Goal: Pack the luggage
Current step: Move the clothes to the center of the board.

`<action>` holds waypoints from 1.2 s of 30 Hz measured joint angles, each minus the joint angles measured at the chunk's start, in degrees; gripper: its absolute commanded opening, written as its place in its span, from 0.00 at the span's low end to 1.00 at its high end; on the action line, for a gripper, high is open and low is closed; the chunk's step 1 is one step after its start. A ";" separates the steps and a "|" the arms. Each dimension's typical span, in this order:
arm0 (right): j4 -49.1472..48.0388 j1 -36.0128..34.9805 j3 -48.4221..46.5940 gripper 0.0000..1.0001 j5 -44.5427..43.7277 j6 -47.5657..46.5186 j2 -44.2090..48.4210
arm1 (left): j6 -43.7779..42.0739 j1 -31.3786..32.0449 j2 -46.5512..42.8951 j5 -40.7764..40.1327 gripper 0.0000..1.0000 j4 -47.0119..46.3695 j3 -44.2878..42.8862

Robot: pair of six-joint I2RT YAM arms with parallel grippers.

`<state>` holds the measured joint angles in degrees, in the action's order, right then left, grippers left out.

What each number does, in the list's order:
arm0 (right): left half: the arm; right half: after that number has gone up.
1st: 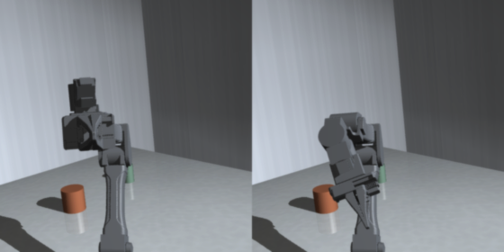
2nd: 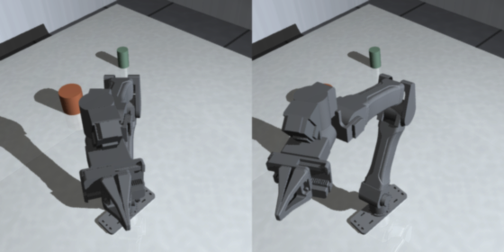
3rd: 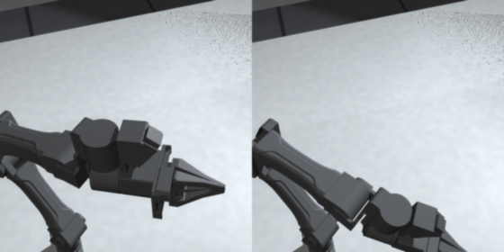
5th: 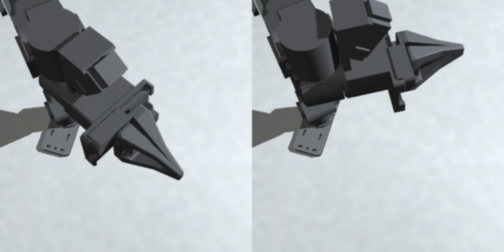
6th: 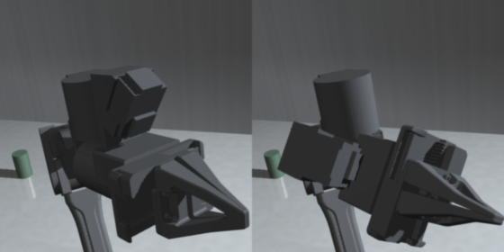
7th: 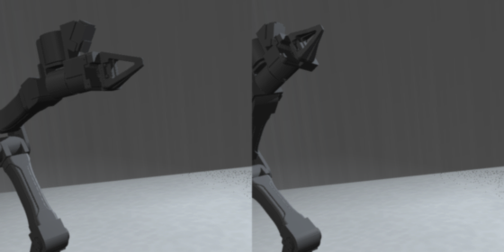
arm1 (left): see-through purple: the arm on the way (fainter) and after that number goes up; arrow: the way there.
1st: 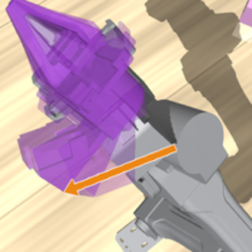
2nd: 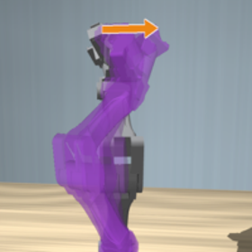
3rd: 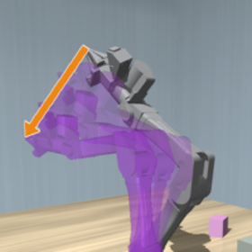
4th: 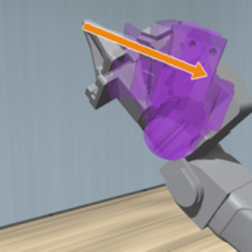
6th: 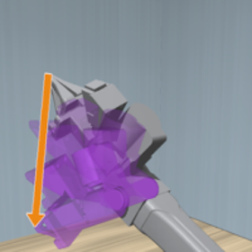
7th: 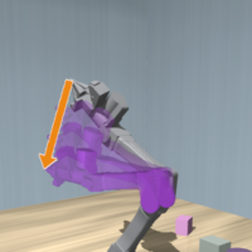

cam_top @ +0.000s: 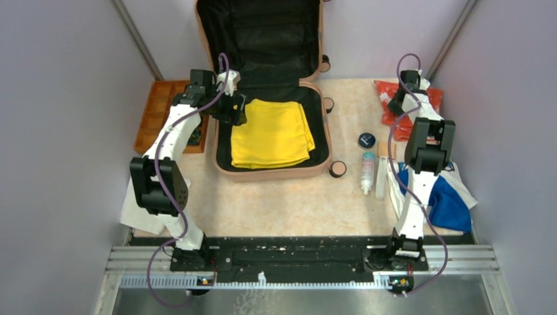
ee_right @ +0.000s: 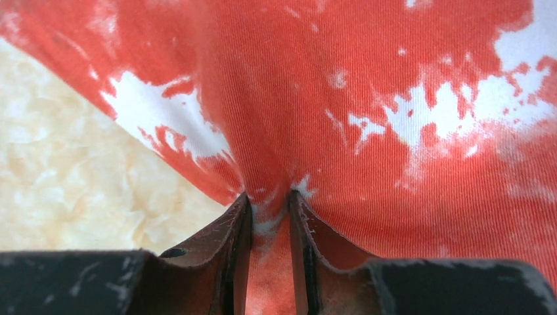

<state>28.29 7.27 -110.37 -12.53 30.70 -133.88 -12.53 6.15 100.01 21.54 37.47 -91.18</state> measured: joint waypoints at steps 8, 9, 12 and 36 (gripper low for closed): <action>-8.76 -4.31 5.11 0.26 7.15 4.52 1.46 | -0.02 0.00 0.00 -0.20 0.98 0.09 -0.02; -9.49 -5.66 5.73 0.27 8.68 5.03 1.68 | -0.02 0.00 0.00 -0.20 0.98 0.09 -0.02; -12.02 -10.03 8.33 0.29 13.84 6.45 2.69 | 0.00 0.00 0.00 -0.20 0.98 0.11 -0.02; -4.00 5.05 11.04 0.99 27.65 10.23 13.86 | 0.17 0.00 -0.02 -0.37 0.98 0.31 -0.04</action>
<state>24.29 12.32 -99.33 15.11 40.93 -120.03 -12.36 6.15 99.98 21.17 37.78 -91.22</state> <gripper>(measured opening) 0.982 0.986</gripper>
